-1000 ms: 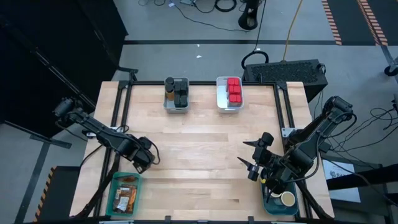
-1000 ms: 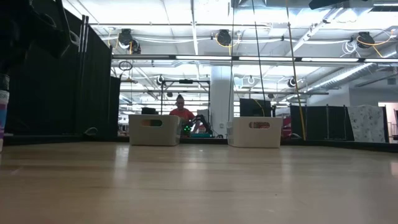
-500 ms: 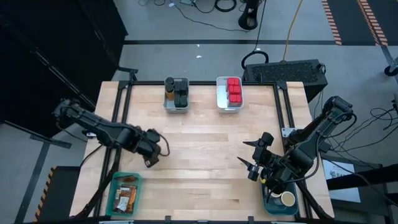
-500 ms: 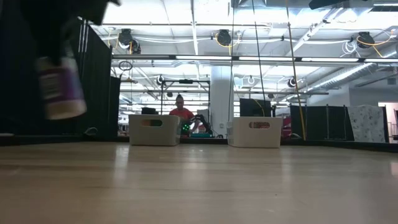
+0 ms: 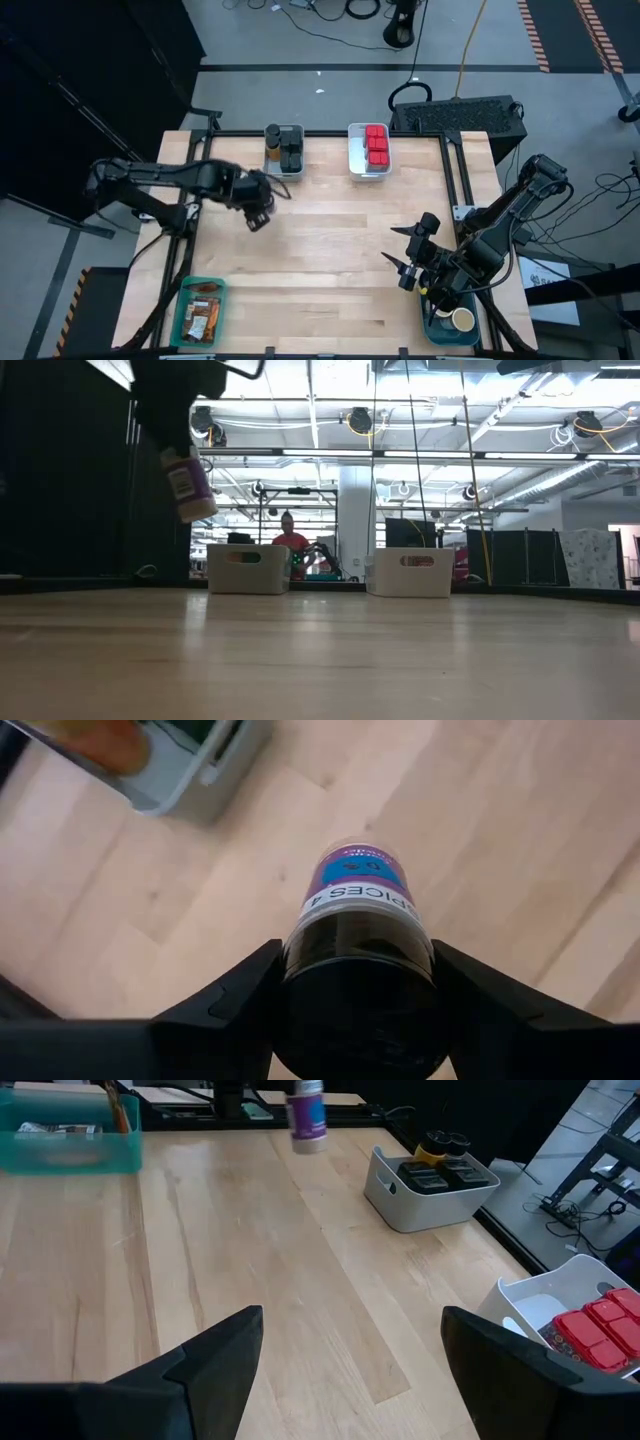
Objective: Sort spices by type
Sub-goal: Put the black spice bottle into the gray bin
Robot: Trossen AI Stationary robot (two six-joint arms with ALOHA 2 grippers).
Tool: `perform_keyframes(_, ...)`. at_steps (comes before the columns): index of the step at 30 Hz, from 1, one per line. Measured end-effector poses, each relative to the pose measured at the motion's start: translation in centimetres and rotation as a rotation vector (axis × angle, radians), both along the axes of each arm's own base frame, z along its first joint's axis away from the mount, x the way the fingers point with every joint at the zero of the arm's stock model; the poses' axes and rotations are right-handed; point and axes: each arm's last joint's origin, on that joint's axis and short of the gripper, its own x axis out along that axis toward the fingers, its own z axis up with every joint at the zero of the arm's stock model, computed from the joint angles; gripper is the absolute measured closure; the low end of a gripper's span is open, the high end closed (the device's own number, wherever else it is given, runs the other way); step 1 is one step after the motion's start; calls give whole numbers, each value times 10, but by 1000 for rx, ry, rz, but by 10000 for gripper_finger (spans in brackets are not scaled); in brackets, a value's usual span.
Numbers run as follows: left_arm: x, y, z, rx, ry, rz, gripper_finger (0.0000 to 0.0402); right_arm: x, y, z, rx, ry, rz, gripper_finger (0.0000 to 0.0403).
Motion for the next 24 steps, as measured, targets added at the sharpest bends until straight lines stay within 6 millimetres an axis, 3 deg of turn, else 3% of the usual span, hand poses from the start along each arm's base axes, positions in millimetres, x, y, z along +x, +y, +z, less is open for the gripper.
perform_keyframes(8,18,40,14,42,18,-10,187,0,0,0,0,0,0,112)
perform_keyframes(17,23,90,17,60,222,-53,187,0,0,0,-1,0,0,112)
perform_keyframes(24,36,112,17,75,268,-198,187,0,0,0,-2,1,0,112)
